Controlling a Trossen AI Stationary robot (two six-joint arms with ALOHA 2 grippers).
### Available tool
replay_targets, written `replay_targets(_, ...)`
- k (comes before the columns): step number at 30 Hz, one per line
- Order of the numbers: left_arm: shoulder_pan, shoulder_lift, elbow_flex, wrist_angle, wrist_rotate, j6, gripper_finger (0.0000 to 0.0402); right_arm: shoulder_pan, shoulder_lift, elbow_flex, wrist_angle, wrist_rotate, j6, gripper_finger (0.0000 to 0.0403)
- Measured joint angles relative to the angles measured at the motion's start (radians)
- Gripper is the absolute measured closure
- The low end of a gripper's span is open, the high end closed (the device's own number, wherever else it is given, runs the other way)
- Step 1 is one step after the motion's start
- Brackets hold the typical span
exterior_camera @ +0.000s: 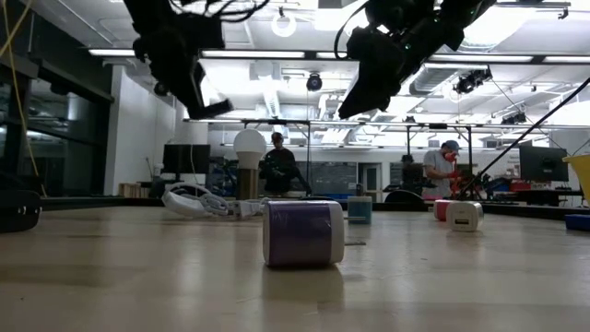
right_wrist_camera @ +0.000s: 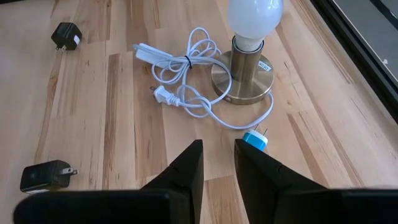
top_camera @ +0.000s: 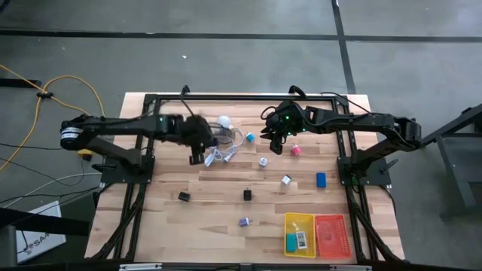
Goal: Pick & Place Office items
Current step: Put the violet digital clock into the yellow basket
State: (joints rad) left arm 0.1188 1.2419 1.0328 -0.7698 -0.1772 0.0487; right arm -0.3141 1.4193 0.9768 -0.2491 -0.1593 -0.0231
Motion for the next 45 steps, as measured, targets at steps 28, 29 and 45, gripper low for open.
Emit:
replay_targets(28, -0.206, 0.308, 0.0, 0.579, -0.03, -0.072, 0.0242, 0.0, 0.0, 0.0, 0.007, 0.0, 0.0, 0.0325)
replay_targets(29, -0.206, 0.308, 0.0, 0.578, -0.03, -0.072, 0.0242, 0.0, 0.0, 0.0, 0.008, 0.0, 0.0, 0.0325)
replay_targets(45, -0.215, 0.307, 0.0, 0.599, -0.023, -0.071, 0.0242, 0.0, 0.0, 0.0, 0.019, 0.001, 0.0, 0.0325)
